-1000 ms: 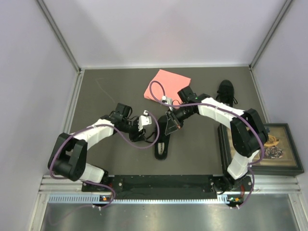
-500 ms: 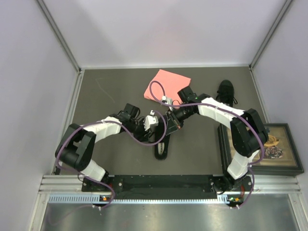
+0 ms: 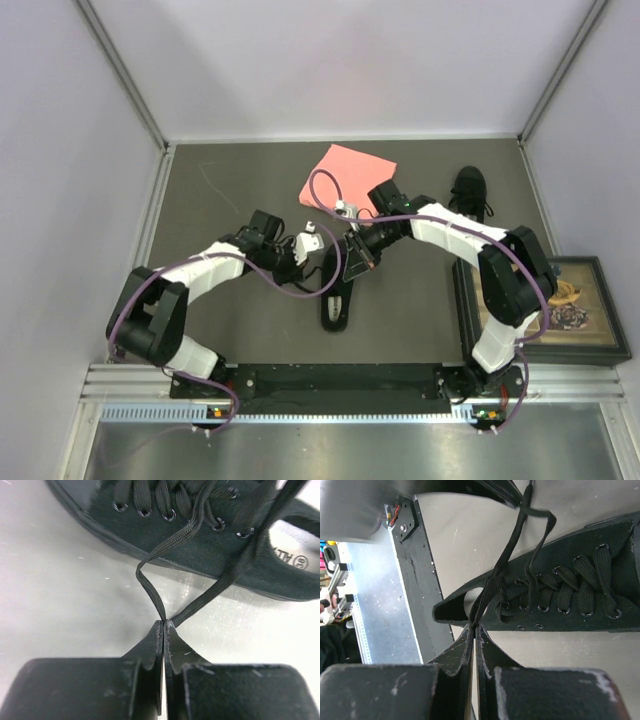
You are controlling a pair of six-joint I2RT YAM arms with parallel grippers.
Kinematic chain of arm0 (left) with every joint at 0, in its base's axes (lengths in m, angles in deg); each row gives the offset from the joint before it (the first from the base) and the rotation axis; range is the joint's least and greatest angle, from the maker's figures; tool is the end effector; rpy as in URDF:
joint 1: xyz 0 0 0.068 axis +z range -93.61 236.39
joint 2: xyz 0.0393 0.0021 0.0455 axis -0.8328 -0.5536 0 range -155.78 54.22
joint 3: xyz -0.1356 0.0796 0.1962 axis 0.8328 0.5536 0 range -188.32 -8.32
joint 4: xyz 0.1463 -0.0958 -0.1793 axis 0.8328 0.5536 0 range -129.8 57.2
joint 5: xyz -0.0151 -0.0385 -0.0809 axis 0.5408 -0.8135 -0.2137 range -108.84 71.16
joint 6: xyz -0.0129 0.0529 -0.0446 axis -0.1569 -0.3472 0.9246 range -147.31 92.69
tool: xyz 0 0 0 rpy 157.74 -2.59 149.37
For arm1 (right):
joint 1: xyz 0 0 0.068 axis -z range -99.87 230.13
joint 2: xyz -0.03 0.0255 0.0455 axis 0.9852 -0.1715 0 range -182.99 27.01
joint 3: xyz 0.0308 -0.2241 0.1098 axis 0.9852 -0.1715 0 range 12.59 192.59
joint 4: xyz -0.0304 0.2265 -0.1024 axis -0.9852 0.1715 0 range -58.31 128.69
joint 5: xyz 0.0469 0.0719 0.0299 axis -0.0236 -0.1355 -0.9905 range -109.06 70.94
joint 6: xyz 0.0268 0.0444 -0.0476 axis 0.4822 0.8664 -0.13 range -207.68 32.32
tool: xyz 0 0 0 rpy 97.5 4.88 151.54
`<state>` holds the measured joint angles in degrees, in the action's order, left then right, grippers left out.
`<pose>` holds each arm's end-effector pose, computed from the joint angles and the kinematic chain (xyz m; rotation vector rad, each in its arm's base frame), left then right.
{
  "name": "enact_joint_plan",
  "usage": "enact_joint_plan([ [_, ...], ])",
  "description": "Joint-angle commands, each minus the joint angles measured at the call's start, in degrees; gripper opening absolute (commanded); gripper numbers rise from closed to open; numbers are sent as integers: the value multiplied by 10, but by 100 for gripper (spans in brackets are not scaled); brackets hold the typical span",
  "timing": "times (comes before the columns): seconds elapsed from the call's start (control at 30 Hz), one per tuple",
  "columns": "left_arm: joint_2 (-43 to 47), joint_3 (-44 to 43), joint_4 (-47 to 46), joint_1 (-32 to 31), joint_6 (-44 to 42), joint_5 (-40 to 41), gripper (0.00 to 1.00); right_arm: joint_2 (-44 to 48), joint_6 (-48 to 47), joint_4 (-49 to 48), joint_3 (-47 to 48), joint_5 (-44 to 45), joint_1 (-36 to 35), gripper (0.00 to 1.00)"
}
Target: Tie the shoes
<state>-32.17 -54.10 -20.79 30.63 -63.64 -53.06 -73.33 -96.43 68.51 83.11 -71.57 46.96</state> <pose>0.2402 -0.1519 0.1437 1.4557 2.0166 -0.6977 0.2585 0.2236 0.1874 -1.1857 2.3489 1.3765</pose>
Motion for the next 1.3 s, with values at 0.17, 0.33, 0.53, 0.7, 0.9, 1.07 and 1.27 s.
enact_joint_plan([
  [0.17, 95, -23, 62, 7, -37, -23, 0, 8, 42, -30, 23, 40, -8, 0],
  [0.33, 122, -39, 124, 7, -51, -33, 0, 1, 73, -43, 29, 50, 10, 0],
  [0.53, 161, -61, 181, 4, -61, -60, 0, 1, 79, -41, 28, 58, 13, 0],
  [0.7, 172, -67, 274, 0, -94, -52, 0, 10, 83, -51, 32, 57, 15, 0],
  [0.9, 185, -76, 326, -25, -107, -78, 0, 11, 83, -51, 35, 61, 14, 0],
  [1.07, 153, -98, 279, -115, -8, -93, 0, 12, 83, -50, 37, 56, 16, 0],
  [1.27, 69, -121, 142, -185, 139, -128, 0, 14, 83, -54, 38, 43, 14, 0],
])
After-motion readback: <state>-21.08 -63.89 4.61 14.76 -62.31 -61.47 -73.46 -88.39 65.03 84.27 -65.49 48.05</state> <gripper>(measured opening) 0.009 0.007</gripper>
